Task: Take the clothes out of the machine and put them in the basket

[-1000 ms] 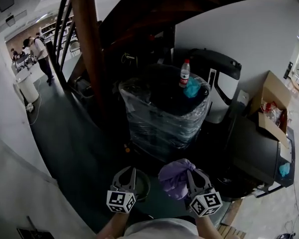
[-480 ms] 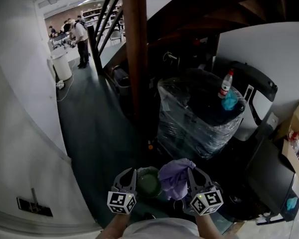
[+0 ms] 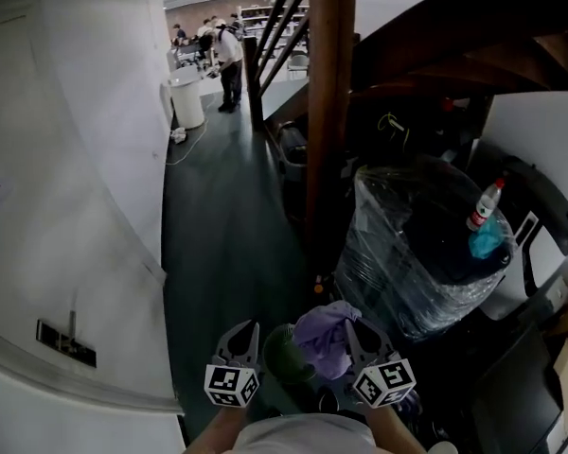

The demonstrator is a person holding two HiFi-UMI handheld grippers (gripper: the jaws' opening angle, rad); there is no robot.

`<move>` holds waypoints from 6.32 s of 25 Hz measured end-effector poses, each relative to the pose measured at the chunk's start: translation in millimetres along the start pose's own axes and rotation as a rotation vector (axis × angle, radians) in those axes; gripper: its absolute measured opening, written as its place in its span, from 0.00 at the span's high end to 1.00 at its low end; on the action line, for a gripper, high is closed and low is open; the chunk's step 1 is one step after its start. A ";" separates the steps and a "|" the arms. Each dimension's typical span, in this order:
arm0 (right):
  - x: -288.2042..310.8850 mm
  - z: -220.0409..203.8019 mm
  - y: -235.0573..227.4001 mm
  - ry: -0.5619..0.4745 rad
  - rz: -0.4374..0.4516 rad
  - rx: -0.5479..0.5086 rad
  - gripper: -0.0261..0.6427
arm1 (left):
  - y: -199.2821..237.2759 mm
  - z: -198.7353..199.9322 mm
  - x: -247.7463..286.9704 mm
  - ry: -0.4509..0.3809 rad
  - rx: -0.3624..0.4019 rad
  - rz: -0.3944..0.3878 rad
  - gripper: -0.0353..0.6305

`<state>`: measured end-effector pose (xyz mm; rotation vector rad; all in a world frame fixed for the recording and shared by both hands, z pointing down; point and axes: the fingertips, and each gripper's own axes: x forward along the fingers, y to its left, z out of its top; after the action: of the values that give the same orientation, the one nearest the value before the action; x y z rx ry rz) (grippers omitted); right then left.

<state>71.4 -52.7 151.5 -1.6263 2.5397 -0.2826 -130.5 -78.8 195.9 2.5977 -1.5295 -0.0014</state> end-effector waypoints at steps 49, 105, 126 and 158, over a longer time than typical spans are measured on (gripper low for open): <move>120.3 -18.6 16.4 0.074 0.088 -0.008 0.93 | 95.2 0.6 13.3 0.020 -0.032 0.144 0.92; 135.6 -344.0 -55.1 0.598 0.073 0.048 0.93 | 84.2 -310.1 65.7 0.490 -0.165 0.065 0.92; 138.2 -489.0 -72.1 0.792 0.065 0.065 0.93 | 91.2 -439.9 64.7 0.621 -0.306 0.046 0.92; 127.8 -658.6 -114.6 0.956 0.111 0.013 0.93 | 91.4 -606.5 69.9 0.831 -0.307 -0.010 0.92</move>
<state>-8.3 -152.4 820.0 -1.5596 3.2070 -1.3345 -136.6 -117.5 811.9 1.9590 -1.0874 0.6867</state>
